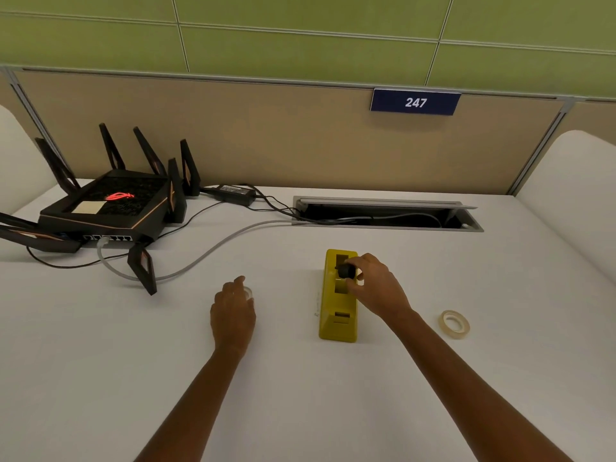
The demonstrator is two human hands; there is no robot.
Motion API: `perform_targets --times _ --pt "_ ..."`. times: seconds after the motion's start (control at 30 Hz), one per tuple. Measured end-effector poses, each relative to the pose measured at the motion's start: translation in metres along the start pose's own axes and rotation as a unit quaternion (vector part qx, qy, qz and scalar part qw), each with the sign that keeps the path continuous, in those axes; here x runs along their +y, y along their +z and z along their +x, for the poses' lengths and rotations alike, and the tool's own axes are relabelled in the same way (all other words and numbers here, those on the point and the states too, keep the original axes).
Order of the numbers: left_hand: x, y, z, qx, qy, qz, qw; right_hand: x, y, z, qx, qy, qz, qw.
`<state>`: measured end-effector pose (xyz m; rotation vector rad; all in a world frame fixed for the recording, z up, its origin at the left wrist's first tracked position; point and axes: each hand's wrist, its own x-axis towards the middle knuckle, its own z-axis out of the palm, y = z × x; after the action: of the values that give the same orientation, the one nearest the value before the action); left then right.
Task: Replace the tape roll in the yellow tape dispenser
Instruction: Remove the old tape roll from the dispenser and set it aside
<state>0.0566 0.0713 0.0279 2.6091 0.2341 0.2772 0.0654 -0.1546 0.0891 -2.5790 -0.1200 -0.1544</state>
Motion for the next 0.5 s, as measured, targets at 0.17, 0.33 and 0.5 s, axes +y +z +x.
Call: perform_targets --times 0.17,0.33,0.5 --pt "0.016 0.008 -0.001 -0.022 0.047 -0.028 0.998 0.002 -0.002 -0.001 0.021 0.022 0.083 0.996" --pt "0.022 0.015 -0.002 -0.03 0.066 -0.009 0.997 0.006 -0.003 -0.004 0.027 0.045 0.138 0.989" --pt "0.03 0.016 -0.003 -0.003 0.08 -0.019 0.997 0.009 -0.005 -0.009 0.039 0.054 0.179 0.982"
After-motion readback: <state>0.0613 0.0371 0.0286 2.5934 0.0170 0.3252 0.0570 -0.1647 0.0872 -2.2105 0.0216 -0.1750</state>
